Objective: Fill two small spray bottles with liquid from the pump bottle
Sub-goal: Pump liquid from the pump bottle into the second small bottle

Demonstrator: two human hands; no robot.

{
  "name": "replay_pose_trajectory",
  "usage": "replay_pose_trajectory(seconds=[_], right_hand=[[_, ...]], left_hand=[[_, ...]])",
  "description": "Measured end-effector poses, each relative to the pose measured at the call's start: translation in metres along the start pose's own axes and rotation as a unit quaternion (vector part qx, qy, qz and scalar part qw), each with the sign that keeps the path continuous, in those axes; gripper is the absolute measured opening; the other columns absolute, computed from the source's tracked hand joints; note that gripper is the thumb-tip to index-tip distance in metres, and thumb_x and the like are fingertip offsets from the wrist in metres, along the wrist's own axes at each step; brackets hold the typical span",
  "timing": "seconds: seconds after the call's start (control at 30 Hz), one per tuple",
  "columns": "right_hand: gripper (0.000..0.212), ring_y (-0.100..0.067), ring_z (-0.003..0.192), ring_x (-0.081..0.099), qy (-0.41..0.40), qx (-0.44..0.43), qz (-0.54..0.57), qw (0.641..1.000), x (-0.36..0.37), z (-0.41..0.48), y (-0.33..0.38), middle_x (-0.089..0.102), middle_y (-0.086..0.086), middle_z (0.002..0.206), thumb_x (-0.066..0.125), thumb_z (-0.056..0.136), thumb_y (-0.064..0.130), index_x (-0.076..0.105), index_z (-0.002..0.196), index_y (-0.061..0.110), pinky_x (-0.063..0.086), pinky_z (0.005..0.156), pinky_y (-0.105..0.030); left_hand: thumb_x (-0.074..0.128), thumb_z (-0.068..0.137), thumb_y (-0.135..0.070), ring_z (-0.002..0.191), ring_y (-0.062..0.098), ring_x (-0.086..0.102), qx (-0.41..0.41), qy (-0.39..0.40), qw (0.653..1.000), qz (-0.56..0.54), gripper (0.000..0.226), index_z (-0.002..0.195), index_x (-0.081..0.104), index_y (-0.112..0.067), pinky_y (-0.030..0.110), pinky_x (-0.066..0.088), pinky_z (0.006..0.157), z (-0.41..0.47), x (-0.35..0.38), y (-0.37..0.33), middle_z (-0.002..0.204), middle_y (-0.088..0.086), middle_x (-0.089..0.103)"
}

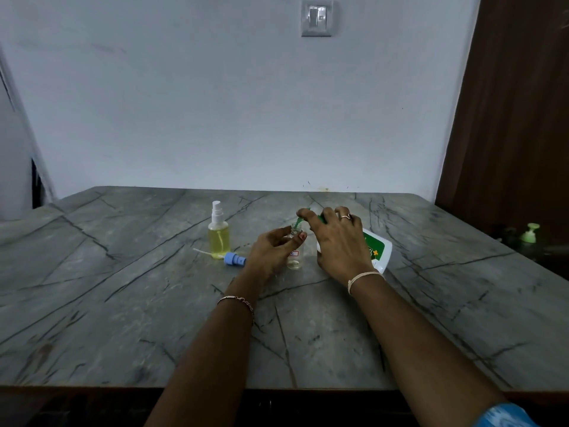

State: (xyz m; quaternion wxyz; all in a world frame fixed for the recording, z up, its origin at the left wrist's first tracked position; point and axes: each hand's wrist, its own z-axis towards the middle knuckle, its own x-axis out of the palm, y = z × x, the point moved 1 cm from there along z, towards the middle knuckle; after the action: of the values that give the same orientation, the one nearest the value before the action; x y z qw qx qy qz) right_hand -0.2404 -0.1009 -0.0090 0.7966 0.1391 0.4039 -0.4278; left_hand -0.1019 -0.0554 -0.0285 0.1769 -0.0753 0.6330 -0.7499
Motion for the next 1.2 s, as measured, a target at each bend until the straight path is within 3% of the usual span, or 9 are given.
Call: replay_pose_trajectory(seconds=[0.17,0.3,0.4,0.7,0.77,0.87,1.07,1.2], right_hand=[[0.084,-0.031,0.114,0.045,-0.008,-0.008,-0.008,1.0,0.0006,0.0002,-0.0017,0.053,-0.008,0.121,0.065,0.077,0.014,0.017,0.141,0.038,0.038,0.093,-0.043],[0.099,-0.033,0.107,0.049,-0.022,-0.02,-0.028,0.999,0.0009,-0.0041,-0.0037,0.054,-0.011,0.111,0.065,0.076,0.009,0.006,0.149,0.042,0.042,0.086,-0.046],[0.102,-0.033,0.104,0.049,-0.03,-0.026,-0.032,0.999,0.0025,-0.0046,-0.004,0.054,-0.011,0.107,0.063,0.077,0.007,0.001,0.148,0.046,0.043,0.083,-0.047],[0.08,-0.033,0.119,0.042,-0.002,-0.002,-0.004,1.0,0.0027,0.0017,0.0008,0.05,-0.009,0.124,0.065,0.079,0.014,0.021,0.141,0.037,0.037,0.096,-0.045],[0.081,-0.033,0.118,0.043,-0.006,-0.003,-0.007,1.0,0.0029,0.0016,0.0001,0.051,-0.009,0.123,0.065,0.078,0.013,0.02,0.141,0.037,0.037,0.095,-0.045],[0.086,-0.033,0.117,0.044,-0.008,-0.009,-0.02,1.0,0.0027,-0.0012,-0.0012,0.051,-0.01,0.121,0.065,0.078,0.011,0.017,0.143,0.039,0.038,0.095,-0.046],[0.094,-0.034,0.113,0.046,-0.018,-0.017,-0.035,0.999,0.0027,-0.0045,-0.0048,0.054,-0.011,0.116,0.064,0.077,0.009,0.011,0.147,0.042,0.04,0.091,-0.048],[0.093,-0.034,0.115,0.045,-0.007,-0.014,-0.028,0.999,0.0033,-0.0031,-0.0025,0.053,-0.01,0.119,0.065,0.077,0.01,0.011,0.145,0.041,0.039,0.094,-0.046]], left_hand=[[0.071,0.057,-0.055,0.101,0.022,0.066,0.0,0.0,1.0,0.007,0.077,0.123,0.059,-0.016,0.049,0.051,0.094,0.0019,0.0005,-0.0002,0.112,0.008,0.068],[0.071,0.068,-0.05,0.1,0.021,0.066,0.004,0.007,1.0,0.018,0.046,0.108,0.061,-0.029,0.048,0.051,0.094,0.0028,0.0006,0.001,0.108,0.006,0.069],[0.072,0.074,-0.044,0.099,0.022,0.066,0.006,-0.002,1.0,0.018,0.055,0.121,0.06,-0.018,0.048,0.051,0.094,0.0042,0.0008,0.0021,0.108,0.006,0.069],[0.071,0.079,-0.038,0.099,0.02,0.066,0.003,-0.003,1.0,0.006,0.055,0.126,0.057,-0.014,0.046,0.051,0.094,-0.0005,0.0023,-0.0017,0.108,0.004,0.067],[0.072,0.074,-0.045,0.098,0.018,0.066,0.003,-0.003,1.0,0.019,0.06,0.125,0.058,-0.016,0.046,0.051,0.094,-0.0017,0.002,-0.0031,0.107,0.002,0.068],[0.074,0.055,-0.06,0.099,0.02,0.067,0.002,-0.006,1.0,0.003,0.086,0.126,0.057,-0.015,0.048,0.051,0.094,-0.0026,0.0012,-0.0027,0.113,0.006,0.068],[0.078,0.042,-0.071,0.099,0.021,0.067,-0.007,-0.01,1.0,-0.007,0.104,0.126,0.058,-0.014,0.047,0.052,0.092,0.0023,0.0004,0.0024,0.113,0.007,0.069],[0.075,0.066,-0.047,0.097,0.022,0.067,-0.014,-0.012,1.0,-0.014,0.068,0.122,0.059,-0.012,0.047,0.053,0.092,-0.0028,0.0018,-0.0055,0.111,0.009,0.069]])
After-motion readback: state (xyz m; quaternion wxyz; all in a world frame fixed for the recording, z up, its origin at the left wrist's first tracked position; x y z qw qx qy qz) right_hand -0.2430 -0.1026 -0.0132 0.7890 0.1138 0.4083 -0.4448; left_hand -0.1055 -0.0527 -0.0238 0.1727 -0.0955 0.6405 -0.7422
